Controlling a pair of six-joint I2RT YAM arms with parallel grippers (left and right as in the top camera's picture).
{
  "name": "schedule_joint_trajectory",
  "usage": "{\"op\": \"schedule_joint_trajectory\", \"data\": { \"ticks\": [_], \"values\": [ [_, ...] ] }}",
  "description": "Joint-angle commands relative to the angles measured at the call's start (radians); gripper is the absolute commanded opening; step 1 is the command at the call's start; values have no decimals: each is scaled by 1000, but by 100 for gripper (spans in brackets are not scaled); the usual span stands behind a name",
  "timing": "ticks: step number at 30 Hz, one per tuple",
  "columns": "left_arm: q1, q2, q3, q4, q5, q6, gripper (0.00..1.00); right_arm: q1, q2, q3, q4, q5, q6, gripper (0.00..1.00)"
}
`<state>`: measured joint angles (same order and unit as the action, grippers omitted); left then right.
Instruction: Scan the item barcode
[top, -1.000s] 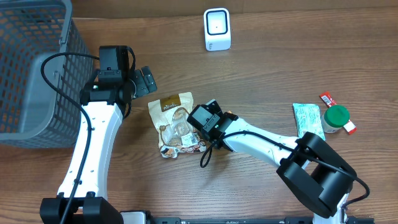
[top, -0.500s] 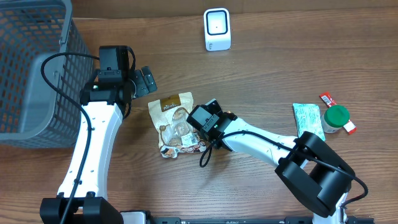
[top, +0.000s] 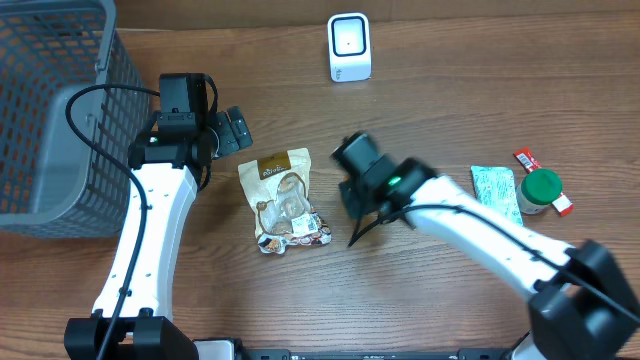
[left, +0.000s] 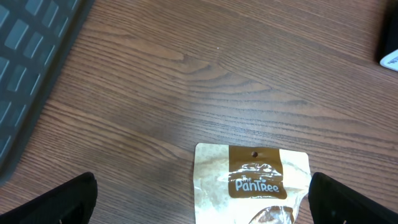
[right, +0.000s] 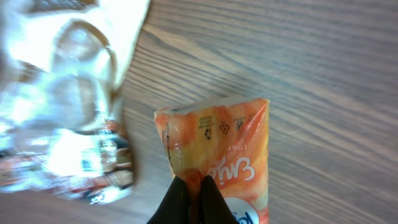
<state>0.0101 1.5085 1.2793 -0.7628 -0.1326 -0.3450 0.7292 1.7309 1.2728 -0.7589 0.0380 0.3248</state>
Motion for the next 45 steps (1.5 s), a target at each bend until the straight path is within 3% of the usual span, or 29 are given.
{"op": "schedule_joint_trajectory", "data": {
  "ticks": [1, 8, 15, 19, 30, 45],
  "values": [
    [3, 8, 10, 4, -12, -7, 100, -135, -12, -2, 11, -392, 24, 4],
    [3, 8, 10, 4, -12, -7, 100, -342, -5, -93, 60, -662, 24, 4],
    [3, 8, 10, 4, -12, -7, 99, -424, -2, -296, 397, -917, 51, 4],
    [3, 8, 10, 4, -12, -7, 100, -421, -2, -381, 524, -882, 96, 4],
    [3, 8, 10, 4, -12, -7, 100, -421, -1, -470, 620, -756, 98, 4],
    [3, 8, 10, 4, -12, -7, 100, -421, -1, -483, 635, -755, 97, 4]
  ]
}}
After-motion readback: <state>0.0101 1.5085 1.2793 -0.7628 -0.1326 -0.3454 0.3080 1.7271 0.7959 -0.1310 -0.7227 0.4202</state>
